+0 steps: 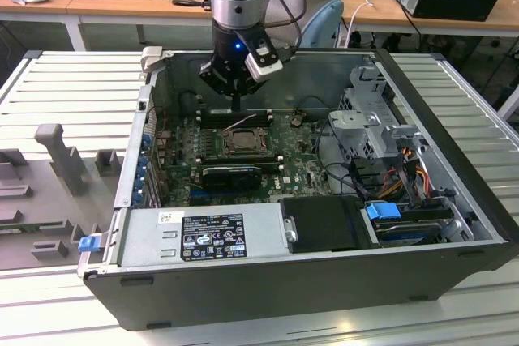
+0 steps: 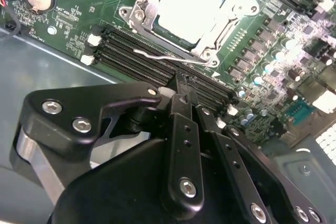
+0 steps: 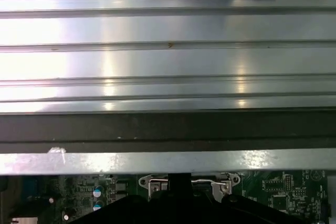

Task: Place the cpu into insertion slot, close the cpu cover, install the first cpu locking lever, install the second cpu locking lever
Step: 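Install the first cpu locking lever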

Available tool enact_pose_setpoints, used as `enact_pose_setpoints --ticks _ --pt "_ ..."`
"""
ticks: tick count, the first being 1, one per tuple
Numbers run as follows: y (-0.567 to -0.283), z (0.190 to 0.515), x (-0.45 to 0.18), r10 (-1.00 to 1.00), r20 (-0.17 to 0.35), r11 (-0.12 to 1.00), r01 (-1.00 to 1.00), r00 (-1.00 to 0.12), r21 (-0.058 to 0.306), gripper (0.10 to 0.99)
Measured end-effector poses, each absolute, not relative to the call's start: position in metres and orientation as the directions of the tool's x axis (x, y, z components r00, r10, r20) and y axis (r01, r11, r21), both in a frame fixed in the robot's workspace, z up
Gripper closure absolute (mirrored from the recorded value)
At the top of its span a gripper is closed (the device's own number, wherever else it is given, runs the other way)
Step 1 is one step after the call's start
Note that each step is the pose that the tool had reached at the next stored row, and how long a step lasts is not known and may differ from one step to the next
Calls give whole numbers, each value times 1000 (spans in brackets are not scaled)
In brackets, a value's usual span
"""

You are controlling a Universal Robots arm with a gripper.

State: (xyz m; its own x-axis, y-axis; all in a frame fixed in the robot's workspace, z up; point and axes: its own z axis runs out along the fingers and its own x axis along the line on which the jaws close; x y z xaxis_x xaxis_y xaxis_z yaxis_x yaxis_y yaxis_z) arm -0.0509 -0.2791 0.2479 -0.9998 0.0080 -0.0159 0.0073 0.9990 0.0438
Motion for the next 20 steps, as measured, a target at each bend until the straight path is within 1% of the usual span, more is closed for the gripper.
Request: enact_pose_setpoints --ticks 8,20 --pt "-279 233 -41 -2 -16 999 -3 -1000 50 980" --pt "-279 220 -27 -4 -16 999 -5 -1000 52 980"
